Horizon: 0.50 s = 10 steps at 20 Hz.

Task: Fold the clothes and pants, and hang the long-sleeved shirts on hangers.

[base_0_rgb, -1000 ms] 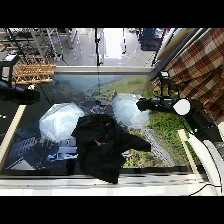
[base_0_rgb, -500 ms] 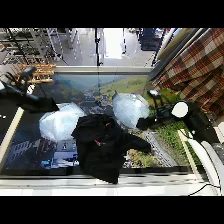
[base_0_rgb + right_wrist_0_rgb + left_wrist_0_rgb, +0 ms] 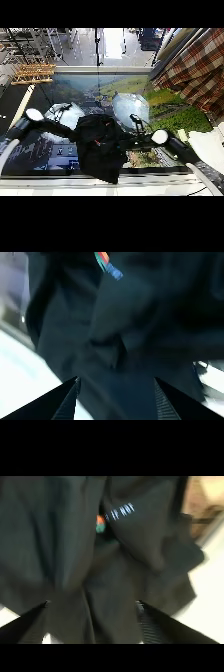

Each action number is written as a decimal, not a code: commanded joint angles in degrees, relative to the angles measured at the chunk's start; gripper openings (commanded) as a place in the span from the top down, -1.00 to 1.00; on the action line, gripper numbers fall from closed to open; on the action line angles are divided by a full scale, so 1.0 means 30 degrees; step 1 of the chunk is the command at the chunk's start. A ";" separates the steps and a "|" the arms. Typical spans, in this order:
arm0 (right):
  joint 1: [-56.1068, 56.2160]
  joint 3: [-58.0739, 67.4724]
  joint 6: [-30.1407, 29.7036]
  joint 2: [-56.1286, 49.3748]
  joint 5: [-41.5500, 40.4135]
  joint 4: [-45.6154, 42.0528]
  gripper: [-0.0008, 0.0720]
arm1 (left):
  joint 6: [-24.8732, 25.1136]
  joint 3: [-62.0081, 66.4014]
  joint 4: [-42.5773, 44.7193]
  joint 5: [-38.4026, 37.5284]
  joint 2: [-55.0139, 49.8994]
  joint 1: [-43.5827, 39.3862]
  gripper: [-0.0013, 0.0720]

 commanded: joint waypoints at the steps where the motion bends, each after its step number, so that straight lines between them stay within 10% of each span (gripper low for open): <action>1: 0.1705 0.0576 0.2499 -0.2630 -0.3016 -0.1304 -0.50 | 0.1821 -0.1093 0.0109 0.4903 -0.0801 -0.2441 -0.74; 5: 0.1705 0.2463 0.3242 -0.5537 -0.2805 -0.1967 -0.27 | 0.0481 -0.0590 0.2623 0.6120 -0.2725 -0.3577 -0.71; 6: 0.1712 0.2798 0.3300 -0.6054 -0.2674 -0.1967 0.00 | -0.0481 -0.0554 0.3118 0.6666 -0.3024 -0.3570 -0.46; 7: 0.1705 0.3038 0.3286 -0.6353 -0.2630 -0.2229 0.79 | -0.1290 -0.0503 0.3592 0.7118 -0.3213 -0.3453 0.10; 8: 0.1705 0.3155 0.3461 -0.6295 -0.2623 -0.2994 0.92 | -0.1785 -0.0444 0.4167 0.7300 -0.3220 -0.3293 0.95; 10: 0.1421 0.3752 0.5333 -0.5508 -0.1151 -0.7155 0.93 | -0.1836 0.0175 0.4881 0.6003 -0.2645 -0.2681 0.95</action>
